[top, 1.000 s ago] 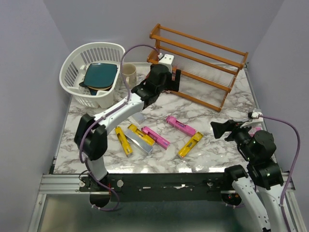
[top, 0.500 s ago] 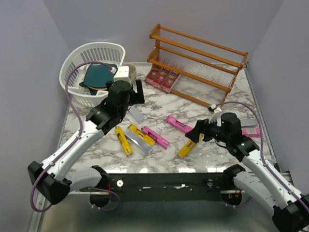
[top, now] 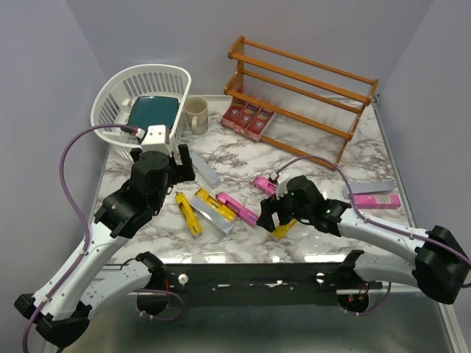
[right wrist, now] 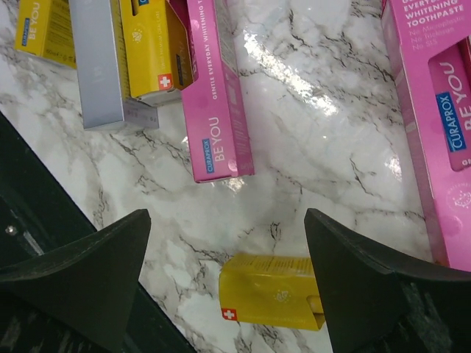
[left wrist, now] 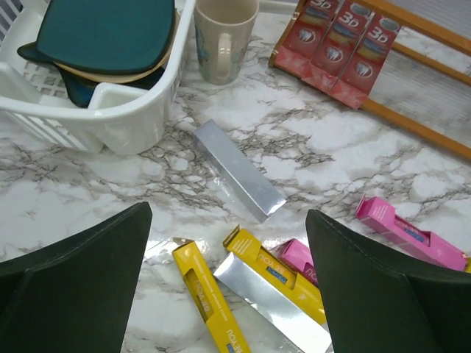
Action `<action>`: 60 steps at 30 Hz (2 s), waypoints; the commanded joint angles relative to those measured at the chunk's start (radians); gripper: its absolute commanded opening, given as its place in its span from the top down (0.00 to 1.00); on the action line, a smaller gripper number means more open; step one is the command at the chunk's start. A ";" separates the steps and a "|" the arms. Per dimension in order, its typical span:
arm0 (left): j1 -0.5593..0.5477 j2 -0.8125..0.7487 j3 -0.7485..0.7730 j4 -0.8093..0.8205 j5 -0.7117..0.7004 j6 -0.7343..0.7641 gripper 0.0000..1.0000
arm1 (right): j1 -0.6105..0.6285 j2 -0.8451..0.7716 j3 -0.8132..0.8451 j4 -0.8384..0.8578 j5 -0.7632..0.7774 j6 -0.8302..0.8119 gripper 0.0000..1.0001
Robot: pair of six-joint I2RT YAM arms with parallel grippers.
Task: Place and organize the toothpastes onto the shelf
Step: Pick up the toothpaste from the center of the board.
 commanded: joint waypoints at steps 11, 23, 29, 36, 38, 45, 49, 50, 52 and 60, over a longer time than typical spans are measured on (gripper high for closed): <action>0.296 -0.137 -0.208 0.134 0.172 0.102 0.01 | 0.208 0.247 0.091 0.170 0.310 -0.122 0.25; 0.437 -0.146 -0.223 0.149 0.318 0.079 0.01 | 0.249 0.390 0.127 0.165 0.350 -0.154 0.36; 0.441 -0.144 -0.226 0.152 0.329 0.077 0.01 | 0.255 0.394 0.119 0.170 0.347 -0.160 0.44; 0.445 -0.150 -0.231 0.154 0.335 0.079 0.01 | 0.254 0.358 0.095 0.145 0.334 -0.123 0.62; 0.448 -0.152 -0.231 0.154 0.335 0.079 0.01 | 0.255 0.315 0.076 0.136 0.339 -0.100 0.66; 0.459 -0.150 -0.237 0.160 0.359 0.076 0.01 | 0.254 0.154 0.025 0.138 0.362 -0.014 0.68; 0.464 -0.147 -0.240 0.163 0.372 0.074 0.01 | 0.252 0.065 0.004 0.150 0.397 0.047 0.71; 0.465 -0.146 -0.242 0.164 0.376 0.072 0.01 | 0.248 0.045 0.001 0.150 0.406 0.075 0.71; 0.467 -0.146 -0.242 0.166 0.381 0.072 0.01 | 0.234 -0.012 -0.008 0.156 0.429 0.105 0.71; 0.471 -0.152 -0.248 0.168 0.393 0.069 0.01 | -0.041 -0.169 -0.080 0.228 0.212 0.315 0.70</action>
